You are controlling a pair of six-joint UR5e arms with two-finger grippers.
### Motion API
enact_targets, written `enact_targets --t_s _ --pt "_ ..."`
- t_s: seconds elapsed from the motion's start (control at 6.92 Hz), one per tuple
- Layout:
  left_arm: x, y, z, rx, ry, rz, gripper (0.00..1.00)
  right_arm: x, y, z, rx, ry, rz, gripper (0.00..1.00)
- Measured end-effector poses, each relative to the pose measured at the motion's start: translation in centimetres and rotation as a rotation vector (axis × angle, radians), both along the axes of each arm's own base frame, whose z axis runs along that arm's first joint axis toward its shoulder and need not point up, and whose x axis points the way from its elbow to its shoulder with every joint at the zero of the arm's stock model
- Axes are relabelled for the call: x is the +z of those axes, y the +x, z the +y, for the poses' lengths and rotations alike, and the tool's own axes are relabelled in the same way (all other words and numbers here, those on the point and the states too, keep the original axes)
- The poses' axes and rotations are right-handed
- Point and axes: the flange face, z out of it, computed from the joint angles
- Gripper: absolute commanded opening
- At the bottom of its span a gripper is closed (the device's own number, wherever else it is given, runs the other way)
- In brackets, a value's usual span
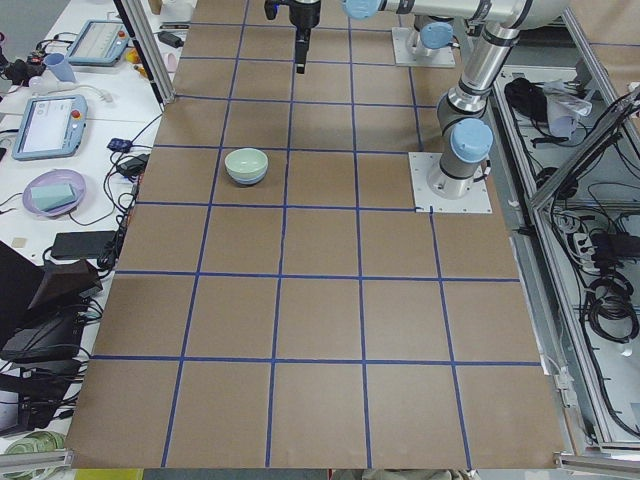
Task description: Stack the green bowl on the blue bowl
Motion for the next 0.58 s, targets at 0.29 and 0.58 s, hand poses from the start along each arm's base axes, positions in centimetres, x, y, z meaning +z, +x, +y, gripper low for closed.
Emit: enact_targets --t_s 0.29,0.58 --pt "0.1 0.05 0.13 0.004 0.0 -0.002 1.0 0.0 0.0 0.0 0.0 0.0 0.0 1.0" --pt "0.63 0.08 0.68 0.007 0.003 -0.003 1.0 -0.02 0.0 0.01 0.0 0.0 0.0 1.0"
